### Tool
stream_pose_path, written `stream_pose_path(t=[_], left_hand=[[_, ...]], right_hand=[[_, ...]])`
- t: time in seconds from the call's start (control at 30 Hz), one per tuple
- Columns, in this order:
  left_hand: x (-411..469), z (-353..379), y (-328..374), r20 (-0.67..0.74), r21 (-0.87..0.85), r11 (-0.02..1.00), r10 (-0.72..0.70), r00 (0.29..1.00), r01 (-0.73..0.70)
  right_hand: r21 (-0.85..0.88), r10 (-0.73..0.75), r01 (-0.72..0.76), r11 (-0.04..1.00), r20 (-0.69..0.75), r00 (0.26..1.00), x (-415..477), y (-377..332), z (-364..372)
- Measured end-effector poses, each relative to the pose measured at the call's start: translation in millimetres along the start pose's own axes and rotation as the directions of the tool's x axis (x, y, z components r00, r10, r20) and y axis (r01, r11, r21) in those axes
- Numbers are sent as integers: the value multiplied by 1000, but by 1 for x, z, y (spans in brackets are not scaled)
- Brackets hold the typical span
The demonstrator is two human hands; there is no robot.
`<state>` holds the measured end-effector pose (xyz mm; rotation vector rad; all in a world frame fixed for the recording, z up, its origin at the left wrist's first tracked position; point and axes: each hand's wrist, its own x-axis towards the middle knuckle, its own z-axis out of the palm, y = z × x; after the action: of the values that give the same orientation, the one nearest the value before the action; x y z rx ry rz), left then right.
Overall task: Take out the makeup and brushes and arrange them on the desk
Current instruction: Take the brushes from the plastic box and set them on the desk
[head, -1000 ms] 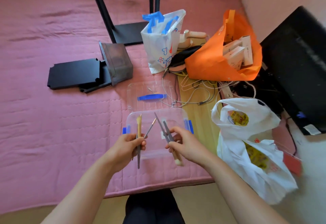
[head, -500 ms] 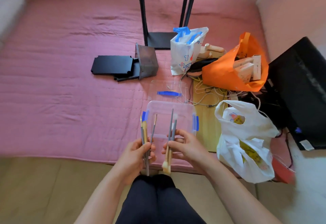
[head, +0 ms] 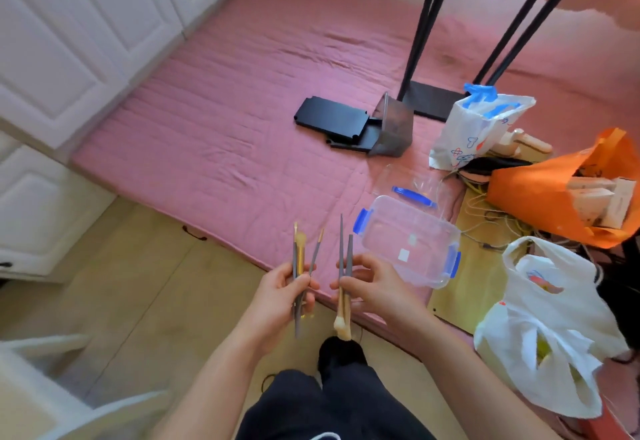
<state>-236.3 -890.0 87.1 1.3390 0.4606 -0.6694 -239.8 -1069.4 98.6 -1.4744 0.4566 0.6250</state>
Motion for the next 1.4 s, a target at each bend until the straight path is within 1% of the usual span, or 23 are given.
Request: stream_pose_path(t=[0.1, 0.17, 0.3, 0.47, 0.57, 0.7, 0.8, 0.93, 1.03, 1.17, 1.27, 1.4], left_hand=[[-22, -24, -12, -36, -86, 995, 50, 998, -53], [-37, -41, -20, -92, -121, 989, 68, 993, -79], [-73, -80, -40, -212, -177, 981, 47, 976, -85], [-124, -128, -69, -317, -267, 959, 2, 949, -92], [-150, -157, -86, -385, -311, 945, -28, 922, -101], [-175, -193, -103, -506, -283, 949, -28, 862, -135], [-187, -215, -108, -565, -292, 941, -26, 824, -171], [-188, -242, -103, -624, -305, 927, -23, 781, -216], [-178, -261, -90, -647, -325, 912, -21, 762, -251], [-153, -292, -62, -689, -337, 895, -24, 724, -291], [-130, -314, -38, -712, -379, 867, -51, 700, -323], [-103, -336, -7, -733, -426, 828, -79, 676, -365]], right_hand=[[-33, 7, -6, 999, 39, 999, -3, 7, 33], [-113, -1, 9, 994, 68, 998, -4, 13, 55], [-206, 22, 7, 979, 137, 990, -13, 28, 105], [-250, 84, -20, 968, 247, 965, -25, 48, 171], [-285, 116, -24, 958, 312, 943, -31, 58, 212], [-347, 147, -1, 938, 395, 907, -36, 63, 257], [-388, 165, 28, 921, 454, 875, -35, 60, 282], [-431, 171, 69, 900, 495, 852, -19, 46, 311], [-453, 175, 89, 887, 508, 843, 0, 30, 332], [-498, 195, 128, 857, 546, 815, 36, 0, 364], [-547, 214, 167, 820, 564, 798, 69, -29, 387], [-566, 220, 205, 798, 591, 776, 112, -67, 415]])
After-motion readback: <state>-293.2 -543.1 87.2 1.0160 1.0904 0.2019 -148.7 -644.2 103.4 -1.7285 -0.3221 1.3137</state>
